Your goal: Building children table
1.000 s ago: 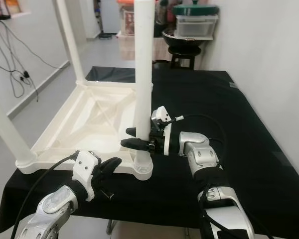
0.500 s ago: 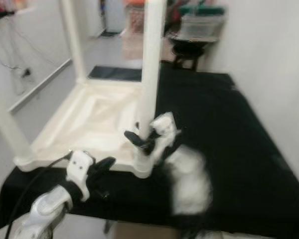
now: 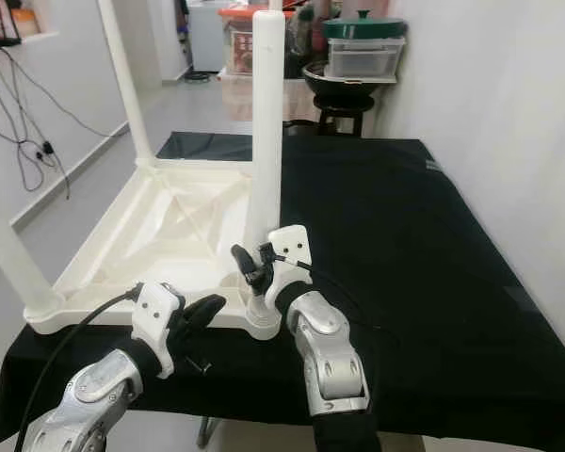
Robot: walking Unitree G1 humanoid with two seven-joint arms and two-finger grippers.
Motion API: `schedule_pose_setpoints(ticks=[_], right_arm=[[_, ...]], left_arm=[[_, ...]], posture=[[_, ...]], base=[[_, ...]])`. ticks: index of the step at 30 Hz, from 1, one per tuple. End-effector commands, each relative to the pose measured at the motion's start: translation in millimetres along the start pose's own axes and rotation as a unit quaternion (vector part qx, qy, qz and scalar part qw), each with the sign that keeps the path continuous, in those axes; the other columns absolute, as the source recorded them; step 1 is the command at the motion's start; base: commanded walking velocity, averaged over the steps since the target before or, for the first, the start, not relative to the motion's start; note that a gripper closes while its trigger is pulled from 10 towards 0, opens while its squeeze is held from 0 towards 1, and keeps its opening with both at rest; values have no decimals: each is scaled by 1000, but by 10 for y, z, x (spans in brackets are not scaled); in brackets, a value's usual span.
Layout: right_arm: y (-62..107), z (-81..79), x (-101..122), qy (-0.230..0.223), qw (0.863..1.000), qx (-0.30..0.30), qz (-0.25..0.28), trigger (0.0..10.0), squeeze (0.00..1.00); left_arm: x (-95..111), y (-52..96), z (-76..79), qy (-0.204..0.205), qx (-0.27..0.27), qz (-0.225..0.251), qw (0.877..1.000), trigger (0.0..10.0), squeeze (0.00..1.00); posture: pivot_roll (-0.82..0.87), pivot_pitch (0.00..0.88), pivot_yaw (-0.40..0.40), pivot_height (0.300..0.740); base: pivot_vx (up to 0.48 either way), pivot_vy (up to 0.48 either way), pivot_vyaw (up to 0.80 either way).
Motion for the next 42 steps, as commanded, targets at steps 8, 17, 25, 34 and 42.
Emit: schedule_pose_setpoints(ticks=[8, 17, 25, 34, 42], right_arm=[[-63, 177, 289, 72, 974, 212, 41, 10000, 0], [-106, 473, 284, 27, 946, 321, 16, 10000, 0], [-192, 609, 235, 4, 951, 309, -3, 0, 0], [-78, 825, 96, 34, 970, 241, -14, 0, 0], [261, 186, -253, -27, 991, -116, -66, 0, 0]], left_arm=[[-53, -10, -12, 1, 2, -9, 1000, 10000, 0], [-71, -18, 12, 2, 0, -10, 1000, 10000, 0], [-57, 19, 89, 3, -10, -4, 1000, 10000, 0], [-84, 168, 133, -6, -19, -22, 1000, 10000, 0], [-46, 174, 48, 6, -11, -7, 1000, 10000, 0]], posture=[[-22, 0, -20, 740], [5, 0, -40, 740], [14, 0, -50, 740], [-6, 0, -44, 740], [-49, 0, -30, 740]], base=[[0, 0, 0], [0, 0, 0], [0, 0, 0], [0, 0, 0], [0, 0, 0]])
Point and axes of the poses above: a point about 5 cm out from each wrist's last joint towards the gripper, its own y axis pointing back from the gripper into the wrist, its own x axis along the axis of the wrist's last joint, z = x × y, the point moved 1 cm from there along -y, pointing out of the wrist towards the gripper, and after that the axes turned 7 degrees about y, right-handed, at the moved point
